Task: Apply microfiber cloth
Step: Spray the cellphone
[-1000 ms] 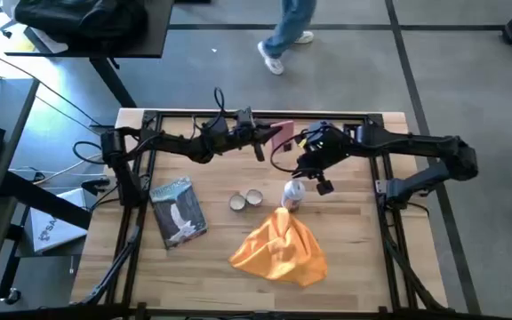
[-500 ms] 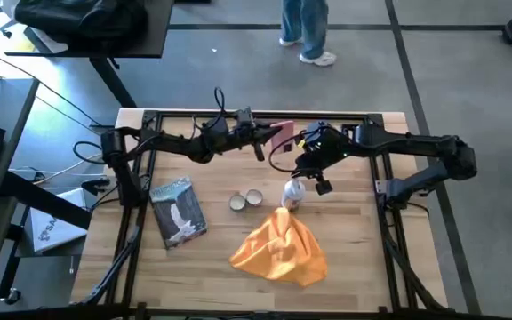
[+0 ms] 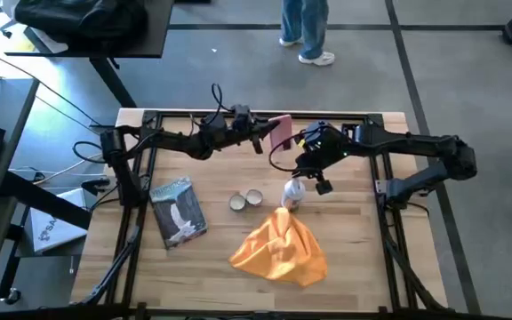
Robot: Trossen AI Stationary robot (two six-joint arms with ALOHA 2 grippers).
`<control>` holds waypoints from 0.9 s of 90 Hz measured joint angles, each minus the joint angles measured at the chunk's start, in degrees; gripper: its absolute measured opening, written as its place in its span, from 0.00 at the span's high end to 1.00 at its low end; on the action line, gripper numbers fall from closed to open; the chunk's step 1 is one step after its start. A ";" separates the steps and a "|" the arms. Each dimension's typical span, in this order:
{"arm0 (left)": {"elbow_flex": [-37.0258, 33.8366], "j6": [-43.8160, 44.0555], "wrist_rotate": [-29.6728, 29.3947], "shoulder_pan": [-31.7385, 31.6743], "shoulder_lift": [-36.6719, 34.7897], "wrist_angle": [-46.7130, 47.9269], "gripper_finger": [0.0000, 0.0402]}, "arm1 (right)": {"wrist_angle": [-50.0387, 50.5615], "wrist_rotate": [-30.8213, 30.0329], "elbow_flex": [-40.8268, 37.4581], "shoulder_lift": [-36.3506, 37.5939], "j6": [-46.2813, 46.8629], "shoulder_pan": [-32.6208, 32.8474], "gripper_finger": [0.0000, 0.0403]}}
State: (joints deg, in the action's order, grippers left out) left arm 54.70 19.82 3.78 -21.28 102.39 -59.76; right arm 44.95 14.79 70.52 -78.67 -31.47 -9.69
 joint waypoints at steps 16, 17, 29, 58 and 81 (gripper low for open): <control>0.00 1.07 -1.74 0.28 0.00 -0.28 0.97 | 0.11 0.13 -0.02 0.00 0.13 0.00 1.00; 0.00 1.08 -1.80 0.28 0.00 -0.38 0.97 | 0.11 0.13 -0.02 0.00 0.15 0.00 1.00; 0.00 1.08 -1.72 0.31 -0.02 -1.98 0.97 | 0.22 0.17 -0.04 0.00 0.99 0.00 1.00; 0.00 1.06 0.15 0.33 -0.11 -4.55 0.97 | 0.33 0.20 -0.07 -0.02 1.01 0.04 1.00; 0.00 1.09 0.20 -0.09 -0.11 -5.73 0.97 | 0.35 0.22 -0.09 -0.04 1.01 0.04 1.00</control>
State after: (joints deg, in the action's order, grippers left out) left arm 54.70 20.91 3.98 -21.37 102.28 -65.49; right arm 45.30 15.00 70.43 -78.71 -30.46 -9.65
